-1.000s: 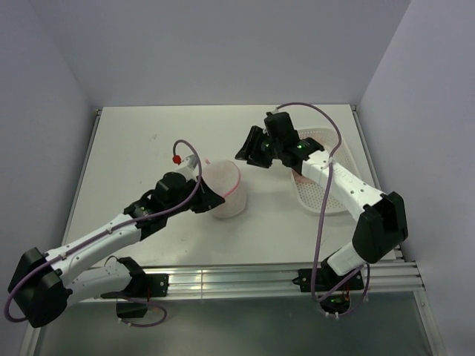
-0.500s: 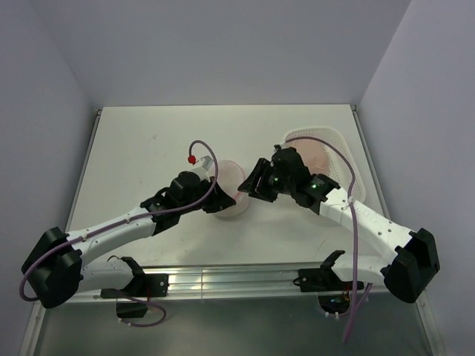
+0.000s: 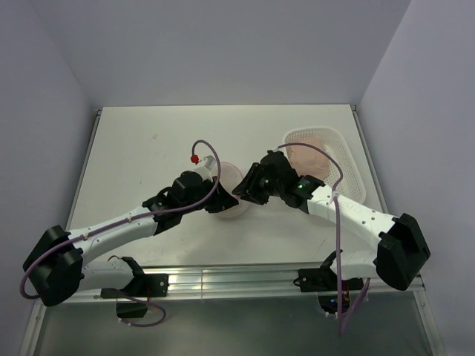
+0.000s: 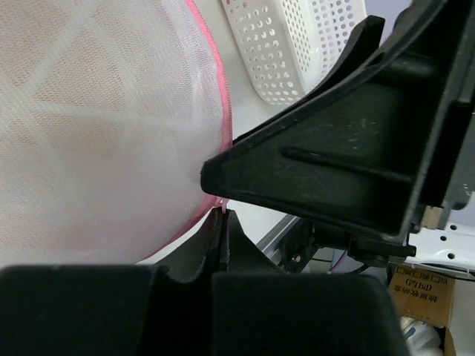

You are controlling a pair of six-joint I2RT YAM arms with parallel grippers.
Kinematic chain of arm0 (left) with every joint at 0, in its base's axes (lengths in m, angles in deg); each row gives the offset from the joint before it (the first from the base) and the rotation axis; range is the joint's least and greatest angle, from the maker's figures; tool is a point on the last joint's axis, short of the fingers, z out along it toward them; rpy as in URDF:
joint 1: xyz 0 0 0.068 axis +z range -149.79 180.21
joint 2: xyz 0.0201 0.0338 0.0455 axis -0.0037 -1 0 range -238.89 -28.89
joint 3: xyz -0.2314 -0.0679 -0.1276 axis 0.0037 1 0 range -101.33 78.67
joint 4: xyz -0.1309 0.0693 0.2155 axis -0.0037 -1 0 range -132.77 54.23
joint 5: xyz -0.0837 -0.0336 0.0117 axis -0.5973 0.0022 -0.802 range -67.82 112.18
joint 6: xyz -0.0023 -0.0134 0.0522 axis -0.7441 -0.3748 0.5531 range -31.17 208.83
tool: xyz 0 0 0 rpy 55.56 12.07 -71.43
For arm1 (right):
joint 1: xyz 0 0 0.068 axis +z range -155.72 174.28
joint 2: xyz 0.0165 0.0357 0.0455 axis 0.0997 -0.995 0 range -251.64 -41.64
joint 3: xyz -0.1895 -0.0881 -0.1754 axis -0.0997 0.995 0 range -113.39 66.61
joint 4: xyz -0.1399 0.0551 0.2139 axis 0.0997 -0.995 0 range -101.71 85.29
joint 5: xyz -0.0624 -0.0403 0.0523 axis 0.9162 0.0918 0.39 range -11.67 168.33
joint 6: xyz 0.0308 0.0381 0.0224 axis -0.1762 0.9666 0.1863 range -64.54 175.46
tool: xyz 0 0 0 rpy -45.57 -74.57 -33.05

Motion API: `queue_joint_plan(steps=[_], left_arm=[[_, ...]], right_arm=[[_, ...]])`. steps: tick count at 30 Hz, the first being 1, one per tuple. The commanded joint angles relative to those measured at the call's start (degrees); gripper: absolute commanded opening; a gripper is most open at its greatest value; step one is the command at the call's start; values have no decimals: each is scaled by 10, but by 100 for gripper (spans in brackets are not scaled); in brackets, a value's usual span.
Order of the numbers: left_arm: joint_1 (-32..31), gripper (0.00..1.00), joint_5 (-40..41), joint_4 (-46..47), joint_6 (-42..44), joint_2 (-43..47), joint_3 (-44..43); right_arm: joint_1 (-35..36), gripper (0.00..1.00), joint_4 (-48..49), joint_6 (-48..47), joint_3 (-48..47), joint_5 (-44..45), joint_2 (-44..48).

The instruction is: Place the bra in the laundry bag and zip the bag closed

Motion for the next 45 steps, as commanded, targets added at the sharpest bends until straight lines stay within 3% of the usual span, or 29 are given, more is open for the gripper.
queue_joint_plan(steps=[1,3,4,5,8,22,26,33,39,40,43,45], left_arm=[[-2,0,-1,17,4,11,-18],[-2,0,0,14,4,12,-16],[-2,0,1,12,4,13,-16],[-2,0,2,9,4,14,-16],[-2,0,15,-16,5,18,-12],[119,0,21,-105,14,113,70],[152,0,21,-129,20,137,75],[161,0,34,-205,39,207,28],[125,0,16,-163,31,178,15],[119,0,12,-154,26,171,14],[94,0,10,-111,16,137,12],[83,0,4,-77,11,107,9]], right_arm=[[2,48,28,7,-10,17,-14],[2,41,29,6,-13,17,-21],[1,26,28,5,-14,24,-22],[1,17,27,5,-16,28,-24],[-9,0,18,-2,-25,28,-32],[-93,0,-34,-92,-95,-7,-55],[-117,0,-44,-142,-141,-22,-86],[-151,0,-109,-221,-314,-56,-194],[-148,32,-147,-241,-415,-86,-258],[-146,42,-146,-240,-415,-82,-256],[-143,49,-150,-233,-401,-69,-239],[-143,49,-147,-224,-369,-68,-214]])
